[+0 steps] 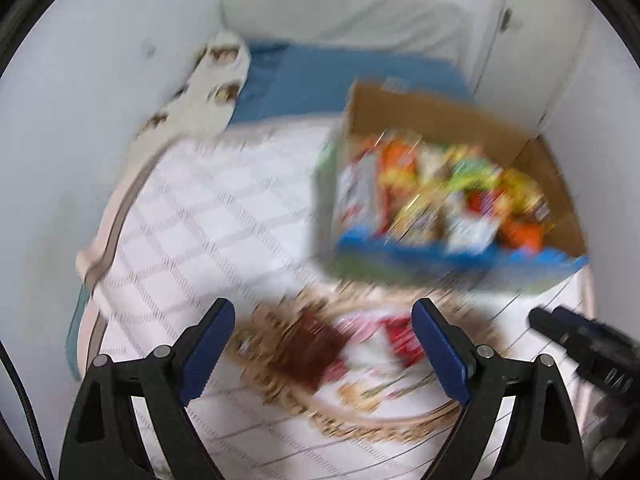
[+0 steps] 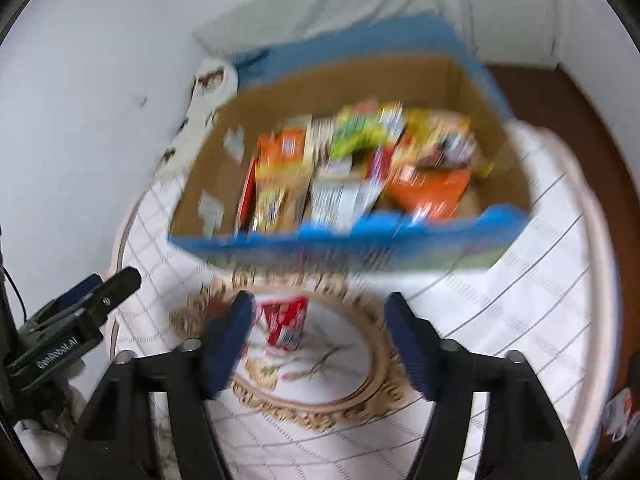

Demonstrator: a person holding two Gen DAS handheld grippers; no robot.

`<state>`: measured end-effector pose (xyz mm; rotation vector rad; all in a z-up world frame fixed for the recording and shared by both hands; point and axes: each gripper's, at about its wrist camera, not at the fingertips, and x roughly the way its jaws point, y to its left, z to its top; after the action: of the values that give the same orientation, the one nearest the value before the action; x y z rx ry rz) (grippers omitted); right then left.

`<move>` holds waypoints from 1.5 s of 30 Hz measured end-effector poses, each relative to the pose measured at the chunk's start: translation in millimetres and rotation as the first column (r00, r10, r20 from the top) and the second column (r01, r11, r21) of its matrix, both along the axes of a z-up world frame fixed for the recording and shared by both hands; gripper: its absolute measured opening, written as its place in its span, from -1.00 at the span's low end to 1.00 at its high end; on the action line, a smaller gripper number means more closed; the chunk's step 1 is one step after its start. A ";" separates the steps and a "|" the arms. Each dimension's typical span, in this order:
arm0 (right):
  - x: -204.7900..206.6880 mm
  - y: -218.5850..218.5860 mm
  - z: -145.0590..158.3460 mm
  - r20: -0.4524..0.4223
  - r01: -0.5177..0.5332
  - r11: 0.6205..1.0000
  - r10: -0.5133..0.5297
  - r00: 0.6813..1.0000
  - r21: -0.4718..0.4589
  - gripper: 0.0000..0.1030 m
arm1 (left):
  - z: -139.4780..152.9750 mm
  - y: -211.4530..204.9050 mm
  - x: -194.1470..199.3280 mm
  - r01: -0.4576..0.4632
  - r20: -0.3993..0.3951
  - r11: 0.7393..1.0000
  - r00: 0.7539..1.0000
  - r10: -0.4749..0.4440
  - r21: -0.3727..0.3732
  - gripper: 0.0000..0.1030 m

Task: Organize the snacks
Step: 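Grasp the dark red square packet with the left tool while the right tool grasps the red packet, then carry the dark red packet with the left tool while the right tool carries the red packet into the box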

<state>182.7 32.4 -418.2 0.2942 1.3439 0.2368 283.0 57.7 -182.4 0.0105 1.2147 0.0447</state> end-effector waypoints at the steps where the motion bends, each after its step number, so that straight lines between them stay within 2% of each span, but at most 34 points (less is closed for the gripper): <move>1: -0.6 4.6 -13.5 -0.025 -0.002 1.000 0.003 1.000 0.012 0.35 | -11.6 4.8 -2.3 0.003 -0.026 1.000 1.000 -0.002 0.015 0.76; 5: -0.8 30.0 -54.4 -0.096 -0.036 0.998 0.041 0.995 0.048 0.35 | -64.3 19.5 -9.7 0.027 -0.157 0.997 0.988 -0.015 0.074 0.76; 8: 2.9 52.8 -86.0 -0.160 -0.063 0.996 0.071 0.985 0.056 0.35 | -92.5 23.2 -9.3 0.062 -0.219 0.995 0.975 -0.044 0.076 0.76; 12: 9.5 76.8 -116.9 -0.230 -0.088 0.994 0.101 0.968 0.066 0.36 | -120.5 17.1 -1.2 0.142 -0.291 0.989 0.949 -0.121 0.050 0.76; 15: 12.6 88.7 -134.9 -0.268 -0.111 0.992 0.124 0.955 0.062 0.34 | -146.9 9.8 9.1 0.199 -0.361 0.980 0.913 -0.188 -0.008 0.76; 16: 12.6 89.6 -139.6 -0.277 -0.108 0.992 0.121 0.953 0.059 0.13 | -153.6 8.1 11.4 0.206 -0.372 0.978 0.906 -0.200 -0.023 0.75; 17: 11.0 89.6 -141.1 -0.279 -0.116 0.992 0.124 0.952 0.044 -0.09 | -156.5 6.9 12.6 0.210 -0.367 0.978 0.908 -0.202 -0.018 0.64; 18: 10.1 88.1 -139.8 -0.277 -0.119 0.992 0.126 0.953 0.042 -0.16 | -157.7 5.7 12.8 0.213 -0.352 0.977 0.913 -0.204 -0.012 0.56; 20: 5.5 81.4 -137.7 -0.273 -0.116 0.992 0.123 0.954 0.041 -0.18 | -158.2 3.0 11.2 0.212 -0.334 0.977 0.920 -0.205 -0.015 0.09; 21: 1.6 76.2 -135.5 -0.274 -0.120 0.993 0.122 0.954 0.024 -0.18 | -157.8 1.8 8.5 0.202 -0.334 0.979 0.922 -0.196 -0.017 0.05; 25: -16.2 52.4 -125.9 -0.279 -0.112 0.994 0.111 0.954 0.013 -0.19 | -159.8 4.8 -15.5 0.072 -0.385 0.991 0.917 -0.109 -0.110 0.03; 30: -48.2 24.2 -115.6 -0.311 -0.092 0.995 0.095 0.946 0.023 -0.19 | -168.3 -0.8 -58.0 -0.031 -0.429 0.983 0.902 -0.050 -0.180 0.03; 37: -76.2 11.9 -130.2 -0.359 -0.090 0.996 0.086 0.929 0.005 -0.19 | -187.5 -31.0 -76.6 0.052 -0.426 0.993 0.900 -0.094 -0.110 0.12; 45: -81.1 18.5 -149.6 -0.355 -0.075 0.997 0.064 0.933 -0.018 -0.19 | -191.8 -34.9 -72.9 0.071 -0.430 0.994 0.897 -0.100 -0.085 0.17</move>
<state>101.7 50.9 -567.8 0.2707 1.7167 0.2283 210.1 22.8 -374.1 0.0158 1.6627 -0.0807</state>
